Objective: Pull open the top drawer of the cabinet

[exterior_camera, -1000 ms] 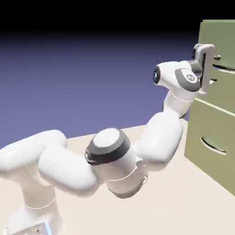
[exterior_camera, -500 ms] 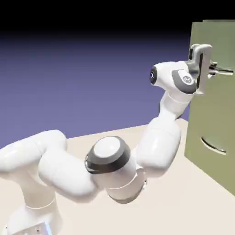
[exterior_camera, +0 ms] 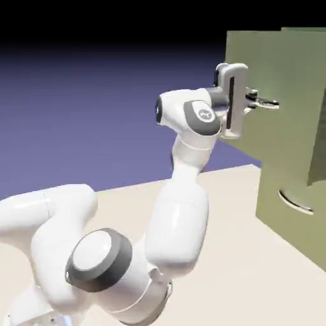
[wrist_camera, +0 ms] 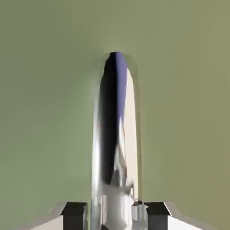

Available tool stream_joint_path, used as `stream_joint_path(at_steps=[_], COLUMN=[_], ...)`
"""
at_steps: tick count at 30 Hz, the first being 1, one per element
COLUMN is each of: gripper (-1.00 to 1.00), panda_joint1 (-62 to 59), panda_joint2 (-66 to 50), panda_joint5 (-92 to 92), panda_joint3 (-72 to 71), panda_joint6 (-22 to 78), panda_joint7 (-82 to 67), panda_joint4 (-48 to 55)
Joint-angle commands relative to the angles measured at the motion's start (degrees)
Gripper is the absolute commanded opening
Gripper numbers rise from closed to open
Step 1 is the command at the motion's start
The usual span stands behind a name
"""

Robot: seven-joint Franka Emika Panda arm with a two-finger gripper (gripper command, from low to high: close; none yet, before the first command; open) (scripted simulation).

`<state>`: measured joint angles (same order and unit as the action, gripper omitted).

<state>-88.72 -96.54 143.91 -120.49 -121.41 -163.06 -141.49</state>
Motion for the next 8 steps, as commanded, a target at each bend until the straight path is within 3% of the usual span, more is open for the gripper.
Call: stream_joint_path(at_steps=[1, 4, 5, 8], gripper=[-1.0, -1.0, 1.0, 1.0], panda_joint1=[-1.59, -5.25, -5.25, -8.81], panda_joint2=[-0.52, -1.88, -1.88, -3.34], panda_joint5=[-1.11, -3.54, -3.54, -6.44], panda_joint3=[-0.74, -2.65, -2.65, -4.82], panda_joint6=[0.57, 1.69, 1.69, 2.4], panda_joint7=[-0.04, -0.04, -0.04, -0.2], panda_joint4=[-2.07, -6.74, -6.74, -10.9])
